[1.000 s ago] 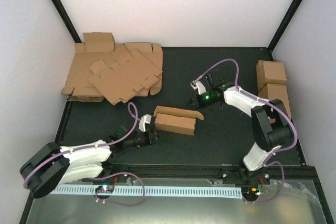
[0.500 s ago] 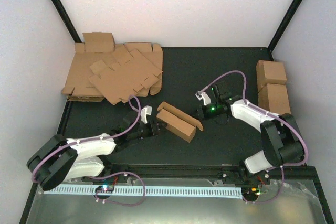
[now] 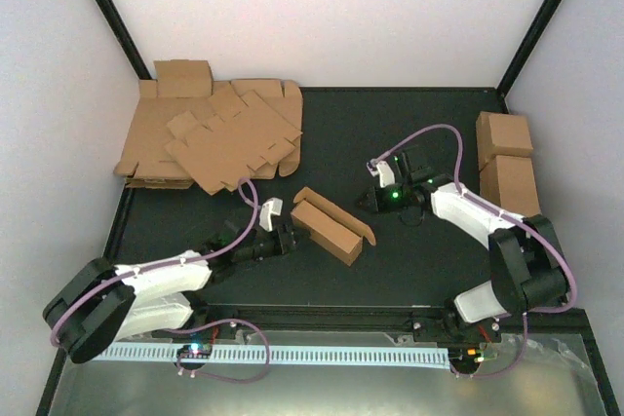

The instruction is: Fold the paper box

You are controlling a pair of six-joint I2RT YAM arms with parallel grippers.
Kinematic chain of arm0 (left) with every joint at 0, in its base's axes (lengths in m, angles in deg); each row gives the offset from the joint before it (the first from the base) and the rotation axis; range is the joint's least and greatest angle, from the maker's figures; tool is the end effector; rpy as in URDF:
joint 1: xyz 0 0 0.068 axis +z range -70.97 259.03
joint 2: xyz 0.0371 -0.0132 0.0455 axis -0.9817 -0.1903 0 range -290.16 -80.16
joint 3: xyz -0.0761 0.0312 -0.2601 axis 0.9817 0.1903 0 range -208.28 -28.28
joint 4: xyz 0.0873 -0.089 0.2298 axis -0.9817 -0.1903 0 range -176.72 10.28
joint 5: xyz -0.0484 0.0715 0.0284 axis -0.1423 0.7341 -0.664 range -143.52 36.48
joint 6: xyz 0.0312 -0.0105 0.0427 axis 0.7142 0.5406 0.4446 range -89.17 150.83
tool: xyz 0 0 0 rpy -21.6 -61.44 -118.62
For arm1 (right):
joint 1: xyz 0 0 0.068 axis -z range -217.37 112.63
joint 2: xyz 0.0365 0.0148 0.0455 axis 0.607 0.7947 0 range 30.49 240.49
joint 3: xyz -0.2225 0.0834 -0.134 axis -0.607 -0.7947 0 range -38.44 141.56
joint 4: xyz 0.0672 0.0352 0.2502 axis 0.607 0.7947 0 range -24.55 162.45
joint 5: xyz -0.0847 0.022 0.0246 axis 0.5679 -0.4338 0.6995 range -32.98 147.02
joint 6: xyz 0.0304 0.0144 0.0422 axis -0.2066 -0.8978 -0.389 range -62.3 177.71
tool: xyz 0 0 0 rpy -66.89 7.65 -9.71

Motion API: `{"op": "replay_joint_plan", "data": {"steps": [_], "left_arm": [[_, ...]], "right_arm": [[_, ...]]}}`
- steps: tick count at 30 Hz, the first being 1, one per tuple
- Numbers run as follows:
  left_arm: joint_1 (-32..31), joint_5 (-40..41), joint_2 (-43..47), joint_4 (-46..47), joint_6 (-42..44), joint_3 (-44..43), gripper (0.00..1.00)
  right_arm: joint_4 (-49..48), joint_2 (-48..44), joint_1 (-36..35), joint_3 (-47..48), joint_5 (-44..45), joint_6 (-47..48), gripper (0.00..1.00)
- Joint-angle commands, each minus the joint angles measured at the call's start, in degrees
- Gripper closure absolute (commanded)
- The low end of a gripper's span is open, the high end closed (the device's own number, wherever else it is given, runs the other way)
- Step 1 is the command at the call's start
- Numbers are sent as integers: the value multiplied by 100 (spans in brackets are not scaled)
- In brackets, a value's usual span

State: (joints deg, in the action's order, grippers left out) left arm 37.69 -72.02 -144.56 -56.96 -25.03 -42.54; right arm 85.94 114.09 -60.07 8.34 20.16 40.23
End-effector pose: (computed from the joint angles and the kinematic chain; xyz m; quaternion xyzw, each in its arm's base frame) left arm 0.1463 -0.1437 0.1525 -0.0237 0.8471 -0.4755 0.2362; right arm 0.2482 0.1269 0.1908 -0.1303 0.9054 0.3766 0.1466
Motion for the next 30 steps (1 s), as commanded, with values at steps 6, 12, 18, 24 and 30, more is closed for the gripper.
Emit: {"op": "replay_joint_plan", "data": {"steps": [6, 12, 18, 24, 30], "left_arm": [[-590, 33, 316, -6, -384, 175, 57], [-733, 166, 330, 77, -460, 149, 57], [-769, 213, -160, 501, -476, 6, 62], [-763, 185, -815, 1054, -447, -318, 65], [-774, 100, -1157, 1164, -354, -638, 67]], "right_arm": [[-212, 272, 11, 345, 59, -35, 93], [-262, 326, 12, 290, -17, -7, 93], [-195, 602, -19, 318, -548, 159, 93], [-216, 500, -97, 99, -875, 178, 93], [-212, 383, -357, -1, -713, 112, 93]]}}
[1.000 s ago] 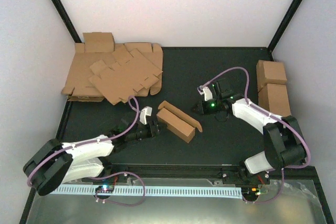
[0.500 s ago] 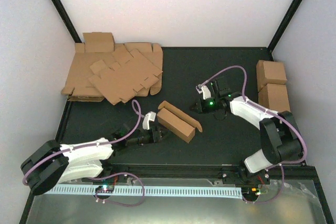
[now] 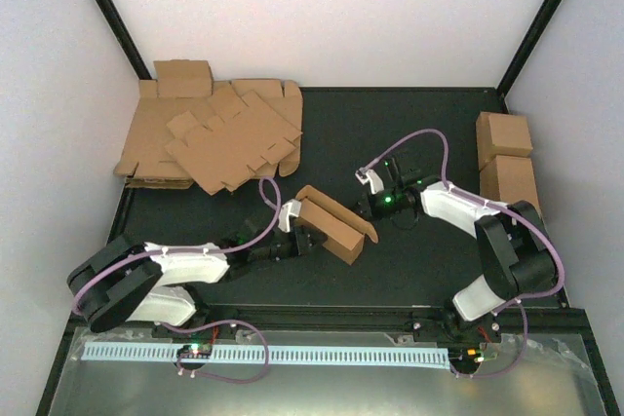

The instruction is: Fold the paper box

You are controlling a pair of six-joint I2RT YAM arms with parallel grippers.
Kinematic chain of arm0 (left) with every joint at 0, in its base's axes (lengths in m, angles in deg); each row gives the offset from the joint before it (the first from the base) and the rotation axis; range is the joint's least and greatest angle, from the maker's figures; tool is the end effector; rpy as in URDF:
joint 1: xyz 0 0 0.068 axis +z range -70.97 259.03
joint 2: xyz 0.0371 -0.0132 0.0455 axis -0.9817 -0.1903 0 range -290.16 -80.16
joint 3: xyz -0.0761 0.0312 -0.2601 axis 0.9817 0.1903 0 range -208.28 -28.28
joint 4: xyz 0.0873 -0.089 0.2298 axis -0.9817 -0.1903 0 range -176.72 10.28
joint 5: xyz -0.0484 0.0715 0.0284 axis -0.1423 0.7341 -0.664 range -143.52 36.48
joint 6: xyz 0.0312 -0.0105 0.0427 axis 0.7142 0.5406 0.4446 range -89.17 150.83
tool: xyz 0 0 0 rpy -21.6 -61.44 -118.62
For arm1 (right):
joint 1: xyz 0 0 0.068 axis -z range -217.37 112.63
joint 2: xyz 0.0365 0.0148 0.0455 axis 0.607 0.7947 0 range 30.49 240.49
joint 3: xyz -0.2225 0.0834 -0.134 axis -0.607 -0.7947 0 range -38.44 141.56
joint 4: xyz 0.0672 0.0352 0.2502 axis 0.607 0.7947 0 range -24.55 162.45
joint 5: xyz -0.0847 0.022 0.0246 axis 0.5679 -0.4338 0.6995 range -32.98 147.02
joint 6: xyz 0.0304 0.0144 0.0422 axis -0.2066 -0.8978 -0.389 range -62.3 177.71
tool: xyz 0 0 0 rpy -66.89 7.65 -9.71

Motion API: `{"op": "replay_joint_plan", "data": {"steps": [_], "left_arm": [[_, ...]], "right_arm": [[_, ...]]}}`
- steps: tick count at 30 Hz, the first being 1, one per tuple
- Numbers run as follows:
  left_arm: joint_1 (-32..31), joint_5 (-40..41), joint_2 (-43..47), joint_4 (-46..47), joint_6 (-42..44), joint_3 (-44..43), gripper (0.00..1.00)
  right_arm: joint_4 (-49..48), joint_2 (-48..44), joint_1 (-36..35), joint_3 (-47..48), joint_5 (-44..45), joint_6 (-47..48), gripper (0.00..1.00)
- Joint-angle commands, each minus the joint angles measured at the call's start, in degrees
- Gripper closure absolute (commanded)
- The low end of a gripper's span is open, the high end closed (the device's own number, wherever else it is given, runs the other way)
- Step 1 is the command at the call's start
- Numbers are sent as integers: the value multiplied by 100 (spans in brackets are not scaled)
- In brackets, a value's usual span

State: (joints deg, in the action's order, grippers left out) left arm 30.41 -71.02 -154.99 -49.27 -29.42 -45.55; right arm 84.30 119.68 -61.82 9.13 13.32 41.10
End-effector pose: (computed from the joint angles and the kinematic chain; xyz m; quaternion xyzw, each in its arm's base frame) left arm 0.1434 -0.1790 0.1446 -0.0065 0.8469 -0.4949 0.1943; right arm 0.2523 0.1417 0.1728 -0.1560 0.8889 0.4200 0.0954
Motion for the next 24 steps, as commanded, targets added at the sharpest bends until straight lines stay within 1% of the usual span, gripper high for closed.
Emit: {"op": "replay_joint_plan", "data": {"steps": [1, 5, 15, 19, 21, 24], "left_arm": [[-37, 7, -127, 335, 106, -384, 67], [-39, -32, -239, 196, 164, -512, 67], [-51, -191, -654, 421, 110, -583, 68], [-54, -108, -471, 248, 175, -532, 68], [-43, -29, -270, -34, 272, -531, 65], [-42, 132, 56, -491, 417, -518, 61]], "right_arm": [[-48, -182, -236, -86, 36, 15, 93], [-33, -215, -383, -102, 246, 8, 93], [23, -247, -447, -134, 326, 43, 93], [221, -411, -426, -71, 947, 46, 91], [265, -543, -399, -41, 1228, 7, 87], [373, -785, -378, 29, 1647, -15, 85]]}}
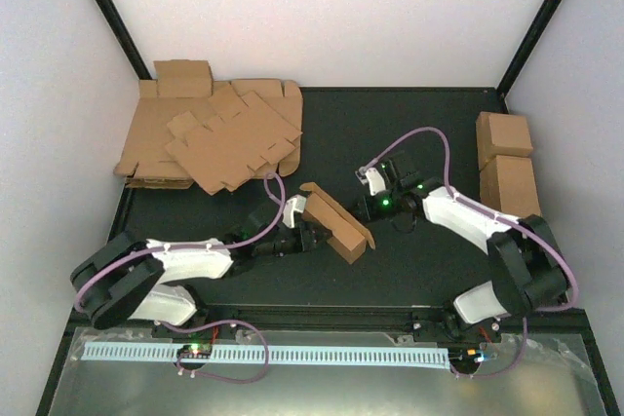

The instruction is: Fold the paper box

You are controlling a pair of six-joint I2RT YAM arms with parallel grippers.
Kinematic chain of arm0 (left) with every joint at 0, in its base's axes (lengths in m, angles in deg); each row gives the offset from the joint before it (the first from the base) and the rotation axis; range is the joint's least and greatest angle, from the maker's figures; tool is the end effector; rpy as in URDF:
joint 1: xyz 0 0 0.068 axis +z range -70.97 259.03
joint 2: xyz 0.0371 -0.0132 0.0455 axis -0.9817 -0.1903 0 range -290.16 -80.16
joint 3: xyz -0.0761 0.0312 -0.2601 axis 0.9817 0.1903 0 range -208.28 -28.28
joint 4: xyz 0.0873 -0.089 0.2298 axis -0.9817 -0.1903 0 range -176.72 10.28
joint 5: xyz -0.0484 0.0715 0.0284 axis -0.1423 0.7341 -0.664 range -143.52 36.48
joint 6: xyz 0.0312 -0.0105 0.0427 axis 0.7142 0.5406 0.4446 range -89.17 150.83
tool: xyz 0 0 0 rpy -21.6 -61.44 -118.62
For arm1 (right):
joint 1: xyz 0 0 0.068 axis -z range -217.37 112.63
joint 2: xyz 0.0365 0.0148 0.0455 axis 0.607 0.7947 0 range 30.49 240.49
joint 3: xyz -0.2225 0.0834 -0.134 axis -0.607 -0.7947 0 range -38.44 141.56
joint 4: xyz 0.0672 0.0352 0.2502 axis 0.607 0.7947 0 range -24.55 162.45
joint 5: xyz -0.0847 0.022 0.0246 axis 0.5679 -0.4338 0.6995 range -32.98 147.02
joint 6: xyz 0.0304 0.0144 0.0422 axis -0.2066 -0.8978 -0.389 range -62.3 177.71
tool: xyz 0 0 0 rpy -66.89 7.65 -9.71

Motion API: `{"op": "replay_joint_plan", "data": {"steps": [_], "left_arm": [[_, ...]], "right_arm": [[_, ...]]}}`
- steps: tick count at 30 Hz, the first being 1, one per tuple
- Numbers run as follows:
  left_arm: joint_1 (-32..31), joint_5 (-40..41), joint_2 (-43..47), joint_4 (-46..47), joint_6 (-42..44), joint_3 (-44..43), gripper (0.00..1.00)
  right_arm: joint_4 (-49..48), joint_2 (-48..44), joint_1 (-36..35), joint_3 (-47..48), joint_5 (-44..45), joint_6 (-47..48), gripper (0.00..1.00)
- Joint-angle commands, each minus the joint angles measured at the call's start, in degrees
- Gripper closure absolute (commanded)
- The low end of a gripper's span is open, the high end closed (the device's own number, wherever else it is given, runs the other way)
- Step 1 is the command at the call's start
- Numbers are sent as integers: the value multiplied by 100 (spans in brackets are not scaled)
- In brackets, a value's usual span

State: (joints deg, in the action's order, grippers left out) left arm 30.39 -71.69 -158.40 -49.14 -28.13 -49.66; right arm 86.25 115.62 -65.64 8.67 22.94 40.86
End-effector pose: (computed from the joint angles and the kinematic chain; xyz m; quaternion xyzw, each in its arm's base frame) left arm 0.1550 -0.1928 0.1519 0.0075 0.8428 -0.4998 0.1996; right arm 0.2381 0.1507 0.1843 -0.1700 0.9085 0.3593 0.1291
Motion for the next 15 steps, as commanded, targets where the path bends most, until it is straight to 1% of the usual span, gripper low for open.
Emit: {"op": "replay_joint_plan", "data": {"steps": [1, 3, 6, 7, 10, 11, 13, 14, 15], "left_arm": [[-42, 239, 527, -642, 326, -103, 60], [-40, 309, 791, -928, 392, -94, 59], [-36, 392, 1154, -1349, 512, -86, 59], [-33, 413, 1250, -1478, 547, -91, 59], [5, 458, 1567, -1920, 683, -122, 59], [39, 474, 1674, -2147, 754, -147, 59], [126, 516, 1894, -2558, 968, -226, 59], [197, 545, 1999, -2797, 1120, -297, 59], [281, 590, 2108, -3047, 1337, -384, 59]], "right_arm": [[245, -453, 6, 116, 824, 34, 85], [411, -579, 10, 211, 1112, 103, 82], [655, -771, 23, 370, 1467, 214, 73], [721, -843, 21, 412, 1544, 245, 66], [857, -1141, 23, 501, 1707, 351, 39], [894, -1263, 23, 515, 1747, 405, 31], [923, -1513, 15, 518, 1696, 541, 17], [907, -1649, 9, 506, 1586, 629, 7], [899, -1761, -8, 489, 1416, 733, 1]]}}
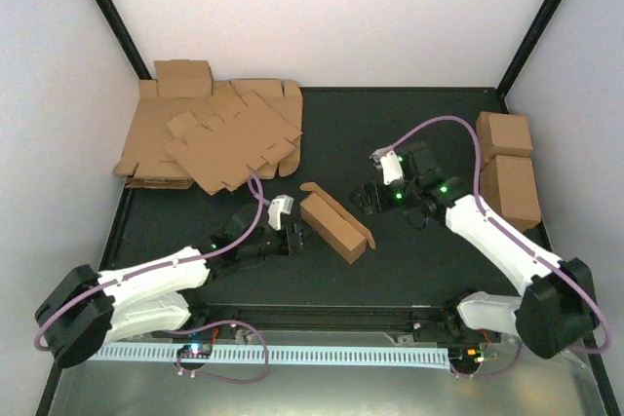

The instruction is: Fold the paper box

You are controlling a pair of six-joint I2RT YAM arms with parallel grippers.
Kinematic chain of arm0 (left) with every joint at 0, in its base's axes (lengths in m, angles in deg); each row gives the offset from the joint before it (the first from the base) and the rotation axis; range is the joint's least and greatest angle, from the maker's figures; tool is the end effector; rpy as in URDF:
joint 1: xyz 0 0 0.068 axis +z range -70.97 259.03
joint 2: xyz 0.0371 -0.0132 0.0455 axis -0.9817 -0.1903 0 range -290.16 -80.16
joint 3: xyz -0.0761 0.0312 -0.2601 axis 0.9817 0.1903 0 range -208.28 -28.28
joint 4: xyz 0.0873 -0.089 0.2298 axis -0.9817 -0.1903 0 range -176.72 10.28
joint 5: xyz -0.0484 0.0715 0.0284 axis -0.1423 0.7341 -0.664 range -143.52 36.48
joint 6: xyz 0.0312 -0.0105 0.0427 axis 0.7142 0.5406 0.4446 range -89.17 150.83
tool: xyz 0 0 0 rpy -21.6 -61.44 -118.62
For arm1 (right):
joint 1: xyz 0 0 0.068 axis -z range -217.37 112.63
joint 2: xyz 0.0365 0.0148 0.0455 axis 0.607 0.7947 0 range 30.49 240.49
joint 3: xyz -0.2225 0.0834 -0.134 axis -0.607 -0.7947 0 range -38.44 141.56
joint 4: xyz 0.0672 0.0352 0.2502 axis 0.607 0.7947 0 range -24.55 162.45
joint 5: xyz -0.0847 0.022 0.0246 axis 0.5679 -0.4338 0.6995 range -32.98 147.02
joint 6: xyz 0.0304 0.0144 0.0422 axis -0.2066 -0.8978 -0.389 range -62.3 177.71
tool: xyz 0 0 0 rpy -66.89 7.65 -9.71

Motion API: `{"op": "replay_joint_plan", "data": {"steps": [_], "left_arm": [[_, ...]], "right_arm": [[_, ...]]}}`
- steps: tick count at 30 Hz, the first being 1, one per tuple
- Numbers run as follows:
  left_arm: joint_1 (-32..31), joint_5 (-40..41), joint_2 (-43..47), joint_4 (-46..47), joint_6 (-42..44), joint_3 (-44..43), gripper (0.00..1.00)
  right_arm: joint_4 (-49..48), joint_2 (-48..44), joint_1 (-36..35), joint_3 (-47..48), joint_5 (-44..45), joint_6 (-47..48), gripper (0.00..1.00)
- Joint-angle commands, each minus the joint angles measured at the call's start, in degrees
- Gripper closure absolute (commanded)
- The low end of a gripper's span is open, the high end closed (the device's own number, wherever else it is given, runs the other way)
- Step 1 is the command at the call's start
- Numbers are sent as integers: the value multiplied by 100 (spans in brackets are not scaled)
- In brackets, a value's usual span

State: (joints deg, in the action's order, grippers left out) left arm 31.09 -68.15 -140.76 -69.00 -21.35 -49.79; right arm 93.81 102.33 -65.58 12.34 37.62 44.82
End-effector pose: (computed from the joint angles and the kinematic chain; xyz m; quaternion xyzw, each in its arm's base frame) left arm 0.1366 -0.1648 0.1841 0.0336 0.8537 -0.4598 0.2424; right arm 0.2216 0.1323 0.2505 -0.1811 0.9085 0.2680 0.2646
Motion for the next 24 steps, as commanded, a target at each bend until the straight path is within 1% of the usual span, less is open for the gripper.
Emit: {"op": "replay_joint_plan", "data": {"steps": [1, 3, 6, 9, 12, 14, 16, 19, 21, 24], "left_arm": [[318, 282, 453, -1365, 882, -481, 58], [596, 339, 658, -1858, 1320, -692, 58], [1069, 364, 907, -2316, 1915, -1011, 55], [1470, 341, 870, -2543, 2371, -1339, 51], [1663, 357, 572, -2539, 2764, -1687, 47], [1730, 384, 256, -2459, 2964, -1877, 46], [1768, 273, -22, -2242, 3223, -2035, 44], [1782, -76, -480, -2091, 3726, -2352, 41], [1782, -266, -829, -2180, 4076, -2645, 39], [1785, -183, -1227, -2336, 4505, -2999, 39]], "right_arm": [[164, -548, -51, 128, -207, 419, 0], [363, -605, -266, 241, -293, 586, 1], [719, -502, -868, 489, 253, 854, 1], [1005, -272, -1356, 613, 888, 1001, 1], [1431, 39, -1544, 815, 1114, 1020, 1], [1624, 163, -1696, 857, 1369, 1005, 1], [1715, 198, -1888, 832, 1783, 944, 1], [1782, 247, -2048, 773, 2017, 848, 0], [1803, 296, -2183, 752, 2105, 805, 1], [1847, 401, -2303, 734, 2243, 734, 1]]}}
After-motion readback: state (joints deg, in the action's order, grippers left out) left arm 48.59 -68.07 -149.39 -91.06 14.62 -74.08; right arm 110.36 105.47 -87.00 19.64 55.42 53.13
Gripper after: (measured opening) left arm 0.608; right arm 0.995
